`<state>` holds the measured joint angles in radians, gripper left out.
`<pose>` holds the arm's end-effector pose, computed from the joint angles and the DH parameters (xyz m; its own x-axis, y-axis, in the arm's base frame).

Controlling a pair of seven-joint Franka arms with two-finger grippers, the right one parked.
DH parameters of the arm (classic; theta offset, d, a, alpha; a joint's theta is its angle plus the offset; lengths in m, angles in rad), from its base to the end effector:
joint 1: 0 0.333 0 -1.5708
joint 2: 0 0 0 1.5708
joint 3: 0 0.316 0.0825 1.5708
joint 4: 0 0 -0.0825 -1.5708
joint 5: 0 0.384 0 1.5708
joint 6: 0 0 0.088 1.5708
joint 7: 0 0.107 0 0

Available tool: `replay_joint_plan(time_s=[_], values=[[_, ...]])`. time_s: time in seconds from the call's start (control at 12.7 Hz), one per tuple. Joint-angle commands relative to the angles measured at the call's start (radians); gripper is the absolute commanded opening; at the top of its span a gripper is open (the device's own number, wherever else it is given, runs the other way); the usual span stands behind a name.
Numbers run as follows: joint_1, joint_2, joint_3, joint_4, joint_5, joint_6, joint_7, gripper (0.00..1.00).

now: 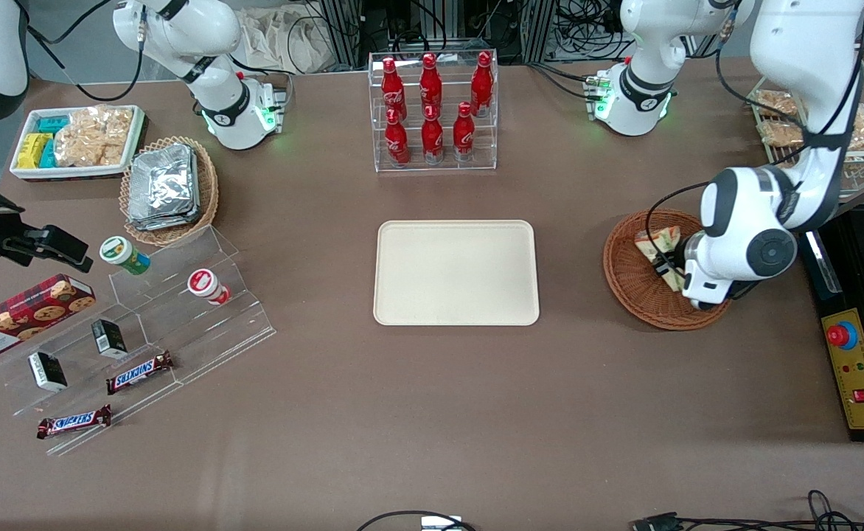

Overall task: Place sandwich from basket to tray
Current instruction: 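Lower the left gripper and close it on the wrapped sandwich, then lift the sandwich up out of the basket with the left gripper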

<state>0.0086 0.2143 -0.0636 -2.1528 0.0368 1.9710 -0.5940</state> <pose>0.5146 -0.0260 0.2750 0.8072 0.5008 -0.3125 0.4489 -0.8646 -0.2258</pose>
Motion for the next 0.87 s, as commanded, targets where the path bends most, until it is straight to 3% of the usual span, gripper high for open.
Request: replay_joint_plan(time_s=[0.0,0.39,0.63,0.79], values=[[-0.021,-0.175,-0.012,0.059,0.028,-0.192,0.051,0.00],[-0.019,-0.432,-0.027,0.151,0.028,-0.360,0.356,0.00],[-0.030,-0.418,-0.051,0.269,-0.010,-0.452,0.359,0.00],[-0.036,-0.405,-0.131,0.289,-0.024,-0.454,0.301,0.00]])
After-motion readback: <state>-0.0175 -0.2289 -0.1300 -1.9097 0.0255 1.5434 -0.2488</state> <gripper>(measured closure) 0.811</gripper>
